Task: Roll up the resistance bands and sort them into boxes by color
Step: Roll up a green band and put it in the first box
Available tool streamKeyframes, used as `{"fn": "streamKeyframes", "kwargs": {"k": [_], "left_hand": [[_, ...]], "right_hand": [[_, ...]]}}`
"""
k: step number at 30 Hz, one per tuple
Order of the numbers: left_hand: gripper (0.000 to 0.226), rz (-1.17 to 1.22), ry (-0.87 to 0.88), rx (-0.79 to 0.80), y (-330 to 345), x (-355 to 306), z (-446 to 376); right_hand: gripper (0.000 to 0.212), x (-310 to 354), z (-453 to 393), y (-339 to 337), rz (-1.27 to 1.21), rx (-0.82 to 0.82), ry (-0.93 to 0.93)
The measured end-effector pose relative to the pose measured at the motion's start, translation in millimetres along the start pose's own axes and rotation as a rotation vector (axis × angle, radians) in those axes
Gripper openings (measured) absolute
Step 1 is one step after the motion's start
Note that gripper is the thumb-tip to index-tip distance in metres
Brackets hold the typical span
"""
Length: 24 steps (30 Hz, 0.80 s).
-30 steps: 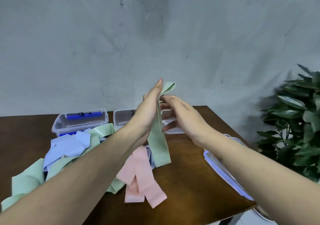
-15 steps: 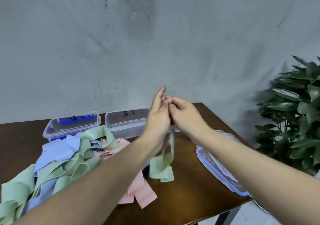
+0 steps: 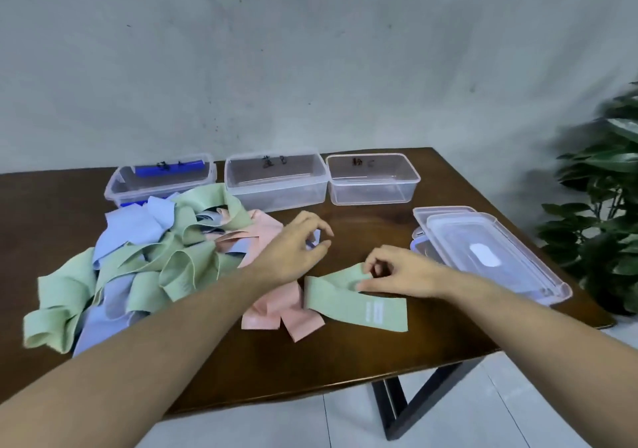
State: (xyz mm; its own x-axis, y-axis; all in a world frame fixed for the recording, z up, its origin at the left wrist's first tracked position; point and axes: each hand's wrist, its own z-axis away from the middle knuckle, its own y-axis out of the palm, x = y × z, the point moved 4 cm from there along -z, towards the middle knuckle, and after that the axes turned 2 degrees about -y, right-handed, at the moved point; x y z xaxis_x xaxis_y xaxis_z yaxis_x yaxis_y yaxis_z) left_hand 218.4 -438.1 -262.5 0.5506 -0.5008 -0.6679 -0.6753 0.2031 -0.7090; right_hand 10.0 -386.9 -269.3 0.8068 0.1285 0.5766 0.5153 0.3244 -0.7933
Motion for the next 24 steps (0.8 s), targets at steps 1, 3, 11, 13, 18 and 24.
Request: {"fn": "streamKeyframes", "kwargs": {"k": [1,3,11,13,18,24], "left_hand": [[0.008,-0.026,0.012,0.037,-0.2,-3.1,-1.2],[0.008,-0.091,0.032,0.119,1.8,-6.2,-1.9],[0.027,-0.321,0.111,0.276,19.9,-11.4,5.4],[0.029,-0.331,0.098,0.316,21.3,-13.4,5.6],[0.031,-0.412,0.117,0.41,22.1,-16.7,8.7],[0.025,-0.16,0.027,0.382,11.4,-32.1,7.4]], "right_hand": [[0.041,1.0,0.5,-0.8,0.069,0.075,-0.007],[0.042,3.4,-0.2,0.2,0.215,0.16,-0.048],[0.029,10.2,0.8,5.4,0.157,0.233,0.029],[0.029,13.6,0.9,5.5,0.197,0.243,0.046],[0.015,22.0,2.2,2.9,0.278,0.272,0.012],[0.016,45.7,9.3,-38.8,0.117,0.134,-0.09]]}}
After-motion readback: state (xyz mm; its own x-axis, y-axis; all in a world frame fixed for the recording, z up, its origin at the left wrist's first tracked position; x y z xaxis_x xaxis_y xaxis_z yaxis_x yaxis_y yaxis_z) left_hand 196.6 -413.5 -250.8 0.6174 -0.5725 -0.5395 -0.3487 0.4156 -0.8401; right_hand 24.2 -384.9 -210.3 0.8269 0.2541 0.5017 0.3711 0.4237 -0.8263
